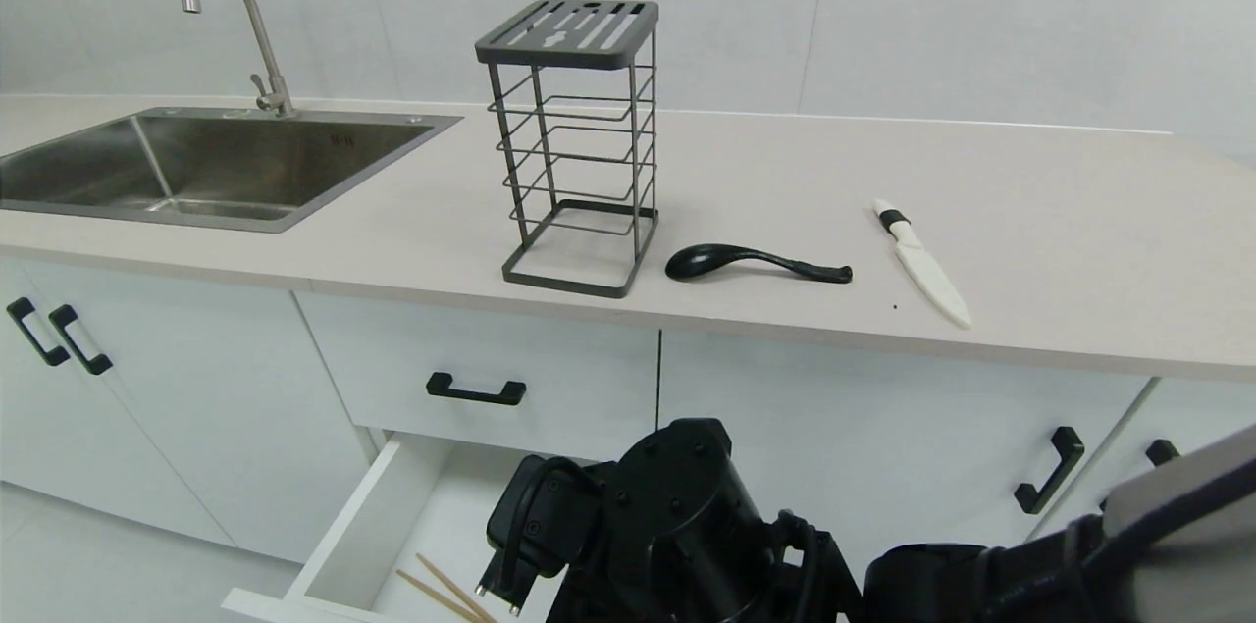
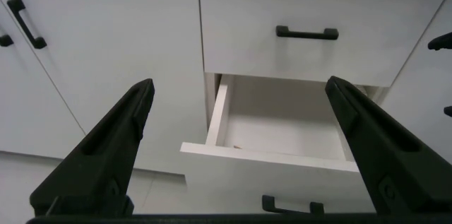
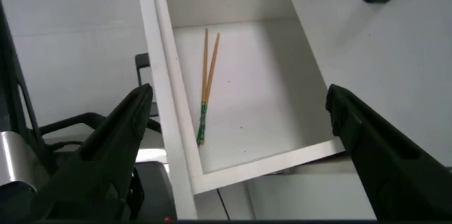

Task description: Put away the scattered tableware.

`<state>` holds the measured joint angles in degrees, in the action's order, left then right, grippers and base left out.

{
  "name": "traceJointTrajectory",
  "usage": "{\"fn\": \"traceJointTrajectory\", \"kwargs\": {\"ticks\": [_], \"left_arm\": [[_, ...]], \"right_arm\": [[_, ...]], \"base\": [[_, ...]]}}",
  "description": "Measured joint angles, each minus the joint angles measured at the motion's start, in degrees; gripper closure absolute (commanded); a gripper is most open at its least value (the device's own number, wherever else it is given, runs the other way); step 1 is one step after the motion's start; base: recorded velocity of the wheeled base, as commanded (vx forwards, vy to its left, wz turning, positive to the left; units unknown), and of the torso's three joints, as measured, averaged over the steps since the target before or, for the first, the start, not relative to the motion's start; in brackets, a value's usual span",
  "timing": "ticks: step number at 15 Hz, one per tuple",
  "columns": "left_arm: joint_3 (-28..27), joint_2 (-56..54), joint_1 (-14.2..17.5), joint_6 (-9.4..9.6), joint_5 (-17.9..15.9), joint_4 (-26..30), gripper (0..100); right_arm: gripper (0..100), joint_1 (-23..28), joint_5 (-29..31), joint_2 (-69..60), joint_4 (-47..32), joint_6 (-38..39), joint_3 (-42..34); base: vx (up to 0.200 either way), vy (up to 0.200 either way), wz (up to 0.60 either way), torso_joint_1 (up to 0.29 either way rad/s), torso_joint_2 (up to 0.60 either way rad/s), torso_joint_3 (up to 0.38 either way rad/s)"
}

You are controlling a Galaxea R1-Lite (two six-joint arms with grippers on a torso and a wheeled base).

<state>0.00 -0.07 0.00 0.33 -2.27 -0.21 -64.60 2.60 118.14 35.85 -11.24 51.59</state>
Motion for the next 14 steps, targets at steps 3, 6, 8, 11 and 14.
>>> {"fn": "traceJointTrajectory", "kwargs": {"ticks": [3,6,8,11,14], "left_arm": [[0.00,0.00,0.00,0.00,0.00,0.00,0],[0.00,0.00,0.00,0.00,0.00,-0.04,0],[0.00,0.00,0.00,0.00,-0.02,-0.01,0],[0.00,0.00,0.00,0.02,-0.02,-0.01,0],[0.00,0.00,0.00,0.00,-0.02,-0.04,0]], "right_arm": [[0,0.07,0.07,-0.04,-0.17,0.05,-0.16],[0,-0.15,-0.09,-0.06,-0.27,0.11,-0.11],[0,0.10,-0.04,-0.04,-0.35,0.21,-0.09],[0,-0.04,-0.06,0.02,-0.28,0.29,-0.09],[0,0.13,-0.02,0.11,-0.44,0.49,-0.05]], "base": [[0.000,0.000,0.00,0.168,-0.47,-0.222],[0.000,0.000,0.00,0.227,-0.50,-0.222],[0.000,0.000,0.00,0.410,-0.48,-0.234],[0.000,0.000,0.00,0.297,-0.51,-0.238],[0.000,0.000,0.00,0.282,-0.51,-0.243]]}}
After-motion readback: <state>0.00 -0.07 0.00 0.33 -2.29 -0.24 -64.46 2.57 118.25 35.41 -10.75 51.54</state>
